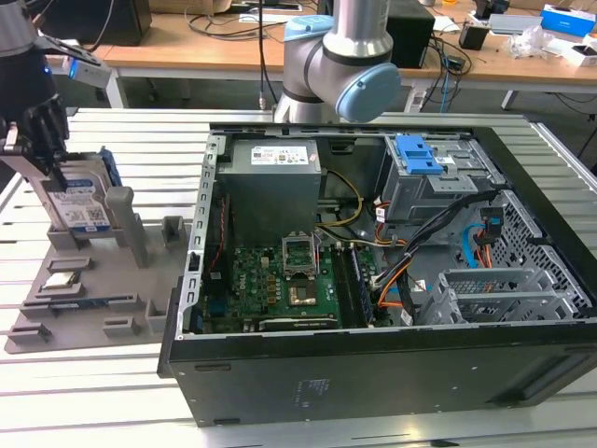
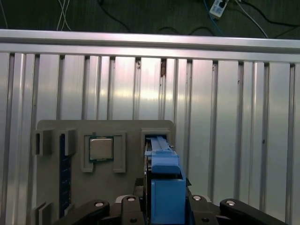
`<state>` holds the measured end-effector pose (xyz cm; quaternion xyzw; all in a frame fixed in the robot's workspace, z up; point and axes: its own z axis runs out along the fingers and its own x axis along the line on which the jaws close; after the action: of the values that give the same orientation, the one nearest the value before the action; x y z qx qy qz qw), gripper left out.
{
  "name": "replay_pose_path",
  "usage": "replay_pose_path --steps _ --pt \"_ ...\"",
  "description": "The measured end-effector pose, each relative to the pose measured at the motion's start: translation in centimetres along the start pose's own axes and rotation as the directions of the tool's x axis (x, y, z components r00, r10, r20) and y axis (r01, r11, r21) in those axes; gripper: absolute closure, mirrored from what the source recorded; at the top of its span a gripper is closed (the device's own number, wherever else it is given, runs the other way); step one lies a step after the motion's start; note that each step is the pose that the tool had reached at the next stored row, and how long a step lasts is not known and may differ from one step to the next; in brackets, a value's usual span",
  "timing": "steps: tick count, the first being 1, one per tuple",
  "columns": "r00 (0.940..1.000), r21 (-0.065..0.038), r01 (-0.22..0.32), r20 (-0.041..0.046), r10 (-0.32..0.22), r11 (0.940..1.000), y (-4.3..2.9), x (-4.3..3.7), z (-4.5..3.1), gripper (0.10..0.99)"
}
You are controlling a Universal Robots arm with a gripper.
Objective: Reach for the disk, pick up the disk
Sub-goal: 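Pick up the disk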
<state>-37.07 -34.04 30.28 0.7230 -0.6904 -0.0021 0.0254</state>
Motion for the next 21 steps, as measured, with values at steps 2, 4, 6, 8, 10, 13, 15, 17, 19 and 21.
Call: replay_pose_path --steps 2,4,6,8,10,13,15,17,19,21 --pt "1.0000 0.000 0.000 0.0000 0.000 1.0000 -0.01 0.00 -0.35 0.718" --pt "1.0000 0.000 0.000 0.0000 0.000 1.0000 -0.03 0.01 -0.74 0.718" --pt "1.0000 0.000 0.000 0.0000 0.000 1.0000 -0.06 0.01 -1.18 0.718" --pt "1.0000 0.000 0.000 0.0000 0.000 1.0000 -0.07 0.02 -1.43 0.718" --pt "1.0000 0.000 0.000 0.0001 0.000 1.0000 -0.07 0.02 -2.01 0.718" --pt "1.0000 0.000 0.000 0.0000 0.000 1.0000 -0.08 0.04 -2.74 0.718" --pt "1.0000 0.000 0.000 0.0000 0.000 1.0000 -0.09 0.04 -3.11 0.718" --pt "1.0000 0.000 0.000 0.0000 0.000 1.0000 -0.10 0.04 -3.44 0.718" --pt "1.0000 0.000 0.000 0.0000 0.000 1.0000 -0.11 0.05 -3.76 0.718" --pt "1.0000 0.000 0.000 0.0000 0.000 1.0000 -0.13 0.06 -4.24 0.718"
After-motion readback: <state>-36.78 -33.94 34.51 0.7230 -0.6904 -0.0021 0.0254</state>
